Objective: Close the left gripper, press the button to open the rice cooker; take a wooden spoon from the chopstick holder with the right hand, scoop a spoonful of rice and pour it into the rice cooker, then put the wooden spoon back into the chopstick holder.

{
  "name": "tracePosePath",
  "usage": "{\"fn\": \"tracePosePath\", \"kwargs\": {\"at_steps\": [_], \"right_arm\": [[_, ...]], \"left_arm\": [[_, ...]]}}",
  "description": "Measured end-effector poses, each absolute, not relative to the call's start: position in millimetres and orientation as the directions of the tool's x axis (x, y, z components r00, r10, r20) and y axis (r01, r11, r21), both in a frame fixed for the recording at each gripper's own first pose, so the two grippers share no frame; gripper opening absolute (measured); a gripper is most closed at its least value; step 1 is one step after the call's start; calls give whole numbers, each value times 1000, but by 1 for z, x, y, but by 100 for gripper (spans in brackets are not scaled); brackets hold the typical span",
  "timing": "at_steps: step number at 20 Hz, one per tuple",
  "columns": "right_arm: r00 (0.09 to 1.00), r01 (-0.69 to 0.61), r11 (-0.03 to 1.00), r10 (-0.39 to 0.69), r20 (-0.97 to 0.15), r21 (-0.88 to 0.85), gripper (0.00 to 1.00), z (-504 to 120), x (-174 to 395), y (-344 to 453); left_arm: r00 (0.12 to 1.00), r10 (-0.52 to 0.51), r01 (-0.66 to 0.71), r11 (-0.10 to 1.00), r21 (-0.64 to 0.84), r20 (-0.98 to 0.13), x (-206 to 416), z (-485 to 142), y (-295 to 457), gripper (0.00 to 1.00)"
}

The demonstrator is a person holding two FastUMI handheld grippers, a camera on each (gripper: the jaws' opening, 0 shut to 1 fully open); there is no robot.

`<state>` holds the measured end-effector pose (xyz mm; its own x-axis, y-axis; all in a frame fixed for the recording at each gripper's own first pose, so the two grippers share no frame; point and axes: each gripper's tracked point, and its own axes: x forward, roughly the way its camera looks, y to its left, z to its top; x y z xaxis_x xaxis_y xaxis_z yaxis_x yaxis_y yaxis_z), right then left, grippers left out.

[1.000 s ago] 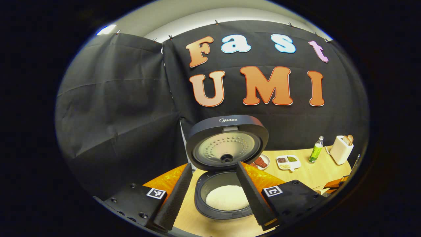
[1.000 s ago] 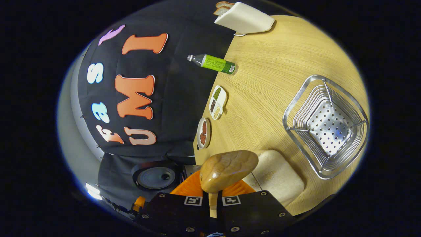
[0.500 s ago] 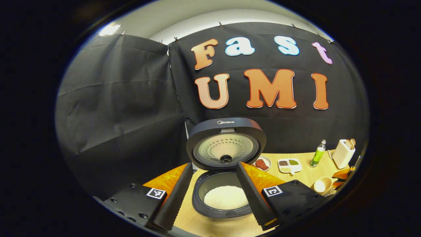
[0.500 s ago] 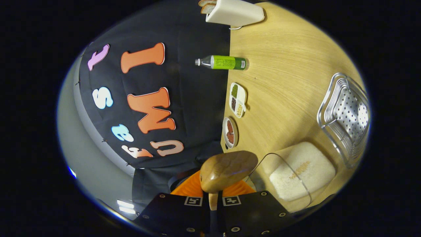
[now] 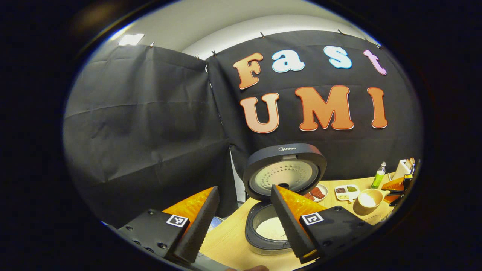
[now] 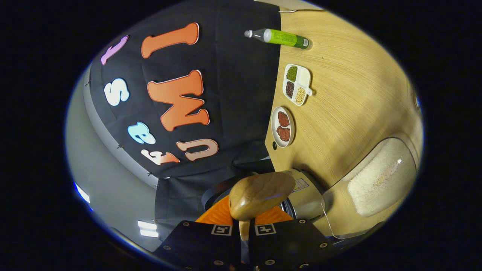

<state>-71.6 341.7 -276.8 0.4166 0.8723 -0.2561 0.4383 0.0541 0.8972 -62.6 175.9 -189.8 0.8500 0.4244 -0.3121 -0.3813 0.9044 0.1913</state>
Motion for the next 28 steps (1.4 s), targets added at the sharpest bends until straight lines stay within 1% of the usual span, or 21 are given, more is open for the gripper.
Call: {"fn": "tracePosePath", "kwargs": {"at_steps": [1, 2, 3, 6, 7, 8, 9, 12, 13, 14, 16, 18, 19, 22, 24, 25, 26, 27, 28], "right_arm": [[413, 430, 58, 875, -253, 901, 8, -273, -69, 349], [411, 424, 60, 876, -251, 904, 8, -269, -67, 355], [408, 413, 65, 878, -248, 908, 8, -267, -64, 361], [403, 399, 87, 878, -259, 913, 8, -264, -55, 378], [401, 396, 91, 878, -262, 914, 7, -264, -54, 382], [398, 400, 92, 879, -263, 912, 7, -263, -52, 388], [393, 398, 94, 881, -262, 913, 8, -260, -50, 397], [376, 368, 140, 882, -285, 919, 8, -257, -46, 420], [368, 347, 170, 880, -301, 922, 7, -258, -46, 428], [360, 330, 197, 878, -316, 923, 7, -260, -45, 435], [351, 301, 231, 876, -332, 925, 8, -258, -46, 445], [350, 252, 269, 871, -346, 930, 8, -254, -44, 454], [348, 212, 303, 865, -362, 929, 7, -254, -45, 458], [317, 127, 369, 864, -390, 921, 8, -254, -55, 472], [309, 87, 400, 860, -407, 912, 7, -255, -61, 477], [314, 63, 417, 854, -415, 907, 7, -256, -62, 480], [322, 27, 441, 846, -426, 897, 7, -254, -63, 483], [336, -18, 470, 834, -438, 882, 8, -253, -62, 486], [352, -68, 502, 821, -450, 862, 8, -252, -61, 488]], "left_arm": [[849, 438, -389, 896, 212, -294, -66, -185, 180, 94], [851, 446, -393, 891, 228, -275, -68, -180, 183, 90], [854, 451, -396, 887, 238, -260, -71, -175, 184, 94], [856, 456, -399, 882, 250, -243, -79, -172, 186, 94], [856, 457, -399, 881, 253, -242, -81, -172, 187, 90], [855, 460, -402, 880, 254, -239, -85, -172, 190, 94], [855, 461, -404, 879, 252, -239, -87, -171, 192, 94], [843, 480, -422, 870, 255, -241, -98, -172, 203, 87], [838, 490, -431, 865, 258, -241, -103, -171, 207, 87], [832, 496, -436, 862, 258, -249, -108, -174, 211, 100], [814, 519, -460, 850, 256, -260, -120, -177, 221, 87], [796, 543, -485, 837, 254, -269, -132, -180, 230, 92], [787, 554, -495, 830, 257, -271, -137, -180, 236, 94], [771, 577, -519, 815, 258, -270, -148, -179, 244, 100], [762, 585, -528, 810, 256, -279, -152, -181, 247, 87], [758, 588, -531, 808, 257, -283, -154, -182, 248, 87], [754, 593, -535, 804, 259, -283, -158, -182, 248, 100], [752, 596, -538, 802, 261, -282, -160, -180, 250, 100], [749, 600, -540, 799, 265, -281, -163, -179, 252, 95]]}}
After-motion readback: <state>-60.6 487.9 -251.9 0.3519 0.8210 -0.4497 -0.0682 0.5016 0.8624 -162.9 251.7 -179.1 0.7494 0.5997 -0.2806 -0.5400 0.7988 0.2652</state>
